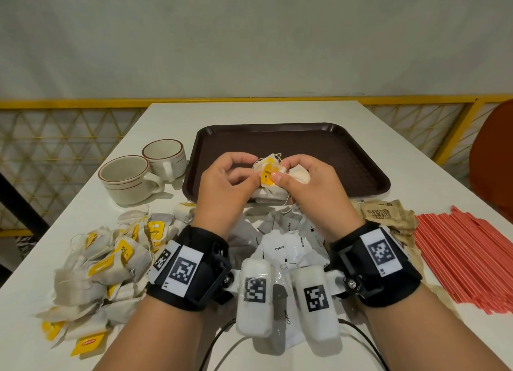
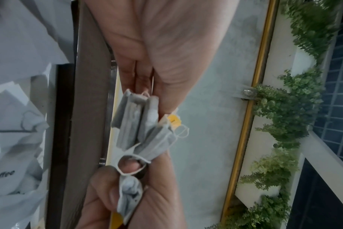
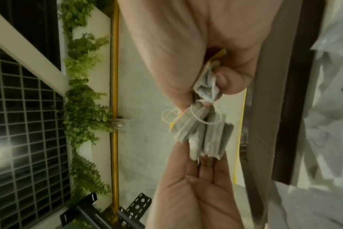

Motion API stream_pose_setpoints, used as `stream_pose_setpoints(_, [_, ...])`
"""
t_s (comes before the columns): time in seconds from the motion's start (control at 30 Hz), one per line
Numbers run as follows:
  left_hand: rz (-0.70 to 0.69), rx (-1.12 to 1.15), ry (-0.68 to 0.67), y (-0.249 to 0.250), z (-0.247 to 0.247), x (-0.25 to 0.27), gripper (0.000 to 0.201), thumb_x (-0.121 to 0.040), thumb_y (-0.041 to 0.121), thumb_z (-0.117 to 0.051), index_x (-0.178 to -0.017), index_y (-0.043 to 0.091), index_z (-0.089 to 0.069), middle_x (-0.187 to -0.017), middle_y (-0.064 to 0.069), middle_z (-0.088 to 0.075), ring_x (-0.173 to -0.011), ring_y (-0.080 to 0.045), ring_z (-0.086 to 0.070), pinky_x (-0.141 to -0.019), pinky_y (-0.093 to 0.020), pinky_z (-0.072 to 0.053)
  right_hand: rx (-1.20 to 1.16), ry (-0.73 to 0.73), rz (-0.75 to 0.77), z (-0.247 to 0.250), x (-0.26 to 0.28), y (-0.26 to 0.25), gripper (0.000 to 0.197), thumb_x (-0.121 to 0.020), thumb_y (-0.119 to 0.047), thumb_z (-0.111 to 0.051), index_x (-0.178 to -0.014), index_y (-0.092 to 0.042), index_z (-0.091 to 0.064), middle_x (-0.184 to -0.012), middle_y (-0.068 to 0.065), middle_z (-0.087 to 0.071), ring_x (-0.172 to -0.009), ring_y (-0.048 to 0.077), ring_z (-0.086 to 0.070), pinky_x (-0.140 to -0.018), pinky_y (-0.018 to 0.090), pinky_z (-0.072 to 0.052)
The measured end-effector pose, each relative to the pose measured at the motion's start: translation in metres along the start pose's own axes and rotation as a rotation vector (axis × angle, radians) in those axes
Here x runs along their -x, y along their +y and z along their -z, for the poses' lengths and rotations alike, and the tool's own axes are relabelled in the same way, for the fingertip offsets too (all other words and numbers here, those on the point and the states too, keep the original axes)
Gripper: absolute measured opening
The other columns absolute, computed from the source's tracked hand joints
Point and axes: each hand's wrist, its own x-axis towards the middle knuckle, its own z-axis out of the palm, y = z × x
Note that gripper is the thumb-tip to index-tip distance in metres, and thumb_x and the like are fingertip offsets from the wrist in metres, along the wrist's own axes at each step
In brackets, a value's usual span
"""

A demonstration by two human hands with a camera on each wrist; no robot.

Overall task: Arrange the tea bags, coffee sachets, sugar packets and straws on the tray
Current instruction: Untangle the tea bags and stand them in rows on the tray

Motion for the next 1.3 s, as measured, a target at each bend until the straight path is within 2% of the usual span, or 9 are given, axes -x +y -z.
stream_pose_setpoints(0.13, [0.060,0.030,-0.015,0.000,0.001,-0.001,0.011,-0.090,0.011,-0.062,-0.092,0.014,-0.073,-0.082,-0.006,-0.073,-0.074,-0.016,-0.064,-0.076,-0.035,-0.056,0.021,-0.032,-0.004,0.003,0.000,0.000,0.007,-0.087,-0.014,-0.068,-0.083,-0.014,-0.063,-0.084,0.008,-0.066,-0.056,0.009,-0.050,-0.054,0.024,-0.045])
stream_pose_setpoints(0.27, [0.131,0.124,-0.060,-0.001,0.003,-0.002,0.015,-0.091,0.008,-0.059,-0.100,0.004,-0.070,-0.070,0.001,-0.070,-0.062,-0.007,-0.063,-0.059,-0.018,-0.050,0.073,-0.067,0.003,0.004,-0.001,0.002,0.007,-0.087,-0.015,-0.068,-0.083,-0.016,-0.062,-0.092,0.003,-0.069,-0.059,0.009,-0.051,-0.060,0.030,-0.045])
stream_pose_setpoints(0.37, [0.154,0.180,-0.056,0.000,0.005,-0.002,0.015,-0.091,0.006,-0.057,-0.099,0.002,-0.069,-0.067,0.001,-0.068,-0.056,-0.005,-0.061,-0.052,-0.015,-0.047,0.073,-0.089,-0.014,0.006,-0.003,0.003,0.014,-0.088,-0.015,-0.067,-0.078,-0.023,-0.061,-0.088,-0.002,-0.067,-0.057,0.006,-0.051,-0.060,0.029,-0.044])
stream_pose_setpoints(0.67, [0.067,0.022,0.006,-0.001,0.006,-0.004,0.013,-0.091,0.010,-0.060,-0.093,0.013,-0.072,-0.093,-0.010,-0.074,-0.088,-0.026,-0.071,-0.081,-0.039,-0.057,0.049,-0.150,-0.033,0.013,-0.004,0.002,0.012,-0.087,-0.015,-0.068,-0.079,-0.022,-0.063,-0.083,-0.005,-0.064,-0.065,0.015,-0.054,-0.061,0.031,-0.045])
stream_pose_setpoints(0.8, [-0.016,-0.076,0.044,-0.001,0.010,-0.007,0.016,-0.091,0.009,-0.059,-0.089,0.018,-0.072,-0.090,-0.004,-0.074,-0.085,-0.018,-0.071,-0.082,-0.034,-0.057,0.028,-0.186,-0.032,0.017,-0.005,0.000,0.008,-0.087,-0.013,-0.068,-0.083,-0.017,-0.063,-0.078,-0.003,-0.063,-0.065,0.018,-0.053,-0.058,0.026,-0.043])
stream_pose_setpoints(0.9, [-0.095,-0.212,-0.031,-0.002,0.013,-0.007,0.017,-0.090,0.011,-0.061,-0.088,0.023,-0.073,-0.087,0.002,-0.074,-0.085,-0.014,-0.069,-0.082,-0.032,-0.056,0.015,-0.176,-0.029,0.017,-0.005,0.000,0.006,-0.087,-0.012,-0.068,-0.083,-0.013,-0.064,-0.079,-0.003,-0.064,-0.065,0.016,-0.053,-0.058,0.027,-0.044])
stream_pose_setpoints(1.13, [-0.216,-0.466,0.020,-0.002,0.013,-0.005,0.012,-0.091,0.016,-0.061,-0.094,0.021,-0.072,-0.085,0.016,-0.066,-0.080,0.004,-0.060,-0.069,-0.007,-0.046,0.068,-0.248,-0.058,0.021,-0.005,-0.002,0.005,-0.087,-0.013,-0.069,-0.084,-0.013,-0.064,-0.072,-0.003,-0.060,-0.056,0.008,-0.050,-0.050,0.020,-0.042])
stream_pose_setpoints(1.2, [-0.198,-0.451,-0.008,-0.003,0.013,-0.005,0.013,-0.091,0.015,-0.061,-0.093,0.022,-0.072,-0.085,0.015,-0.067,-0.079,0.004,-0.061,-0.071,-0.009,-0.048,0.043,-0.265,-0.074,0.020,-0.005,-0.001,0.005,-0.087,-0.012,-0.069,-0.084,-0.013,-0.065,-0.073,0.001,-0.061,-0.059,0.011,-0.051,-0.052,0.022,-0.043])
stream_pose_setpoints(1.3, [-0.129,-0.329,-0.080,-0.003,0.010,-0.004,0.016,-0.091,0.011,-0.062,-0.091,0.023,-0.073,-0.087,0.007,-0.072,-0.083,-0.008,-0.067,-0.078,-0.030,-0.057,-0.004,-0.218,-0.092,0.015,-0.005,0.002,0.006,-0.086,-0.012,-0.069,-0.083,-0.014,-0.065,-0.072,-0.001,-0.063,-0.059,0.012,-0.052,-0.052,0.021,-0.044])
